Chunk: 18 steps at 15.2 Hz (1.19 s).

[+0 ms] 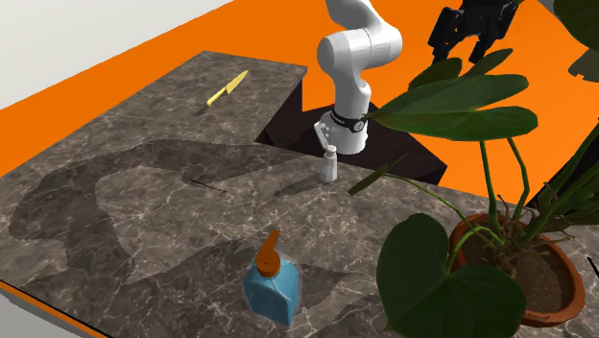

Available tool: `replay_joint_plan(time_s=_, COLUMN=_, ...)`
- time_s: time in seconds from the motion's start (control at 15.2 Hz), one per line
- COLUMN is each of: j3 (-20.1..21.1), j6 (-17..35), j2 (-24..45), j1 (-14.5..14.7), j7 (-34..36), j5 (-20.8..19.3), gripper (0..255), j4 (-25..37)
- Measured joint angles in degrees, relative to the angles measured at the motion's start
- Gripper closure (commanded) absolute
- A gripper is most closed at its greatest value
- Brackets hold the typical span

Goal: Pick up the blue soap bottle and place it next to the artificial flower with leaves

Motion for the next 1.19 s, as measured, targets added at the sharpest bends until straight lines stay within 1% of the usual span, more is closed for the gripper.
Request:
replay_joint_plan(time_s=0.13, j3=-0.61, j6=0.27, j2=0.06, j1=-0.12, j7=-0.92, j5=-0.5, gripper=0, j4=-0.34)
replay_joint_plan(time_s=0.53, j3=-7.61, j6=3.55, j2=3.73, j1=-1.56, j7=-11.86, j5=-6.36, gripper=0, j4=-1.19)
replay_joint_plan(time_s=0.79, j3=-12.64, j6=7.11, j2=8.72, j1=-2.4, j7=-19.72, j5=-10.16, gripper=0, j4=-0.3)
replay_joint_plan(time_s=1.19, j3=-19.35, j6=12.07, j2=18.27, j1=-2.88, j7=-30.93, j5=-13.88, gripper=0, j4=3.96)
